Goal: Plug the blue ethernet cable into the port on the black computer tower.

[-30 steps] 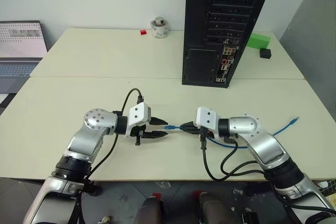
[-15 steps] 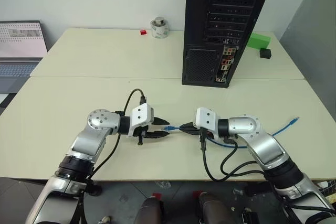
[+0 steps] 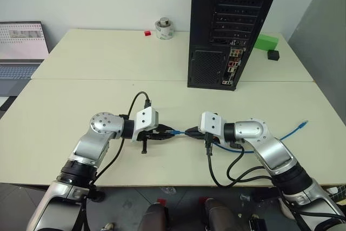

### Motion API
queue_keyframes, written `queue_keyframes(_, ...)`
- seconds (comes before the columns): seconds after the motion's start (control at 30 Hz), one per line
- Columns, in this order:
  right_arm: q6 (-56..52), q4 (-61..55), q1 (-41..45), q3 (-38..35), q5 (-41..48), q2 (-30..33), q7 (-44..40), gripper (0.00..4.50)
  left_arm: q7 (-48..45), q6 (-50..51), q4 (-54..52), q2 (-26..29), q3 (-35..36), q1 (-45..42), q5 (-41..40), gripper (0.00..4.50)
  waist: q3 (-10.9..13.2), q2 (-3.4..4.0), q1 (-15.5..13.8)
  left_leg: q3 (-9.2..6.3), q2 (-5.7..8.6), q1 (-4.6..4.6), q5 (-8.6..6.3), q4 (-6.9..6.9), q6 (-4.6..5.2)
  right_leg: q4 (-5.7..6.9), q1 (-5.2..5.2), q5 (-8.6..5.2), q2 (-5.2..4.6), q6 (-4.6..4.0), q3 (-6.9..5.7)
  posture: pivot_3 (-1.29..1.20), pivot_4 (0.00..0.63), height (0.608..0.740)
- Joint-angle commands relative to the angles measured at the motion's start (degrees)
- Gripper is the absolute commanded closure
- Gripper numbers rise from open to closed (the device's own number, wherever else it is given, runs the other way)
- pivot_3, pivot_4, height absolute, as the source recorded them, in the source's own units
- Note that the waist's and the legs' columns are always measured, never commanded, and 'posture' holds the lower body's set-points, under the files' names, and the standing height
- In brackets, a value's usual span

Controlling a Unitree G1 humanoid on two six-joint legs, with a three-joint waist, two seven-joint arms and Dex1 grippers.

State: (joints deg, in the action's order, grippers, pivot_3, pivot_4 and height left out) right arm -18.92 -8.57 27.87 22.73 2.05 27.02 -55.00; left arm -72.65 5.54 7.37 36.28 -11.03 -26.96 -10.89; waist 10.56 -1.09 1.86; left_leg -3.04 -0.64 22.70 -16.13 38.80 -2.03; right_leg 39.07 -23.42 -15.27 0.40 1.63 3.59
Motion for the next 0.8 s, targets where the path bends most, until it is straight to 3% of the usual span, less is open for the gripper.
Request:
queue_keyframes(0.03,0.94,-1.71,0.81,-0.53,1.11,0.06,-1.16,4.50,1.20,-1.44,-1.07,-0.25,0.80,-0.08,-0.05,4.21,0.00,0.00,0.00,0.00,0.00,0.00,0.00,0.00,0.00,0.00,0.00,0.00,0.00,0.00,0.00,0.00,0.150,0.740)
queue_keyframes(0.3,0.32,-1.91,1.07,-3.97,4.20,2.06,-3.16,2.63,4.67,-10.07,-0.87,-1.52,0.91,1.46,2.13,4.21,0.00,0.00,-0.04,-0.03,0.00,0.00,0.00,0.00,0.00,0.00,0.00,0.00,-0.01,0.00,0.02,0.00,0.150,0.740)
queue_keyframes(0.5,-12.30,-6.29,-0.52,-11.41,15.69,1.85,-2.64,1.09,10.11,-32.03,2.95,-2.05,0.56,2.34,9.21,4.21,0.00,0.00,-0.13,-0.08,0.00,0.00,0.00,0.01,0.00,0.00,0.00,0.01,-0.04,-0.01,0.02,0.00,0.150,0.740)
queue_keyframes(0.67,-24.77,-9.63,-1.44,-16.77,24.89,-2.41,3.05,1.08,23.67,-60.11,11.20,-2.47,2.30,0.58,21.93,4.21,0.00,0.00,-0.10,-0.09,-0.03,-0.02,0.00,-0.02,0.00,0.00,0.00,0.02,-0.30,-0.04,0.01,0.00,0.150,0.740)
queue_keyframes(0.8,-30.02,-10.49,-1.00,-18.37,28.82,-5.08,6.94,1.08,34.57,-71.72,16.00,-2.44,4.69,-0.09,31.10,4.21,0.00,0.00,-0.14,-0.07,0.04,-0.01,0.00,-0.01,0.00,0.00,0.00,0.03,-0.36,-0.02,0.01,0.00,0.150,0.740)
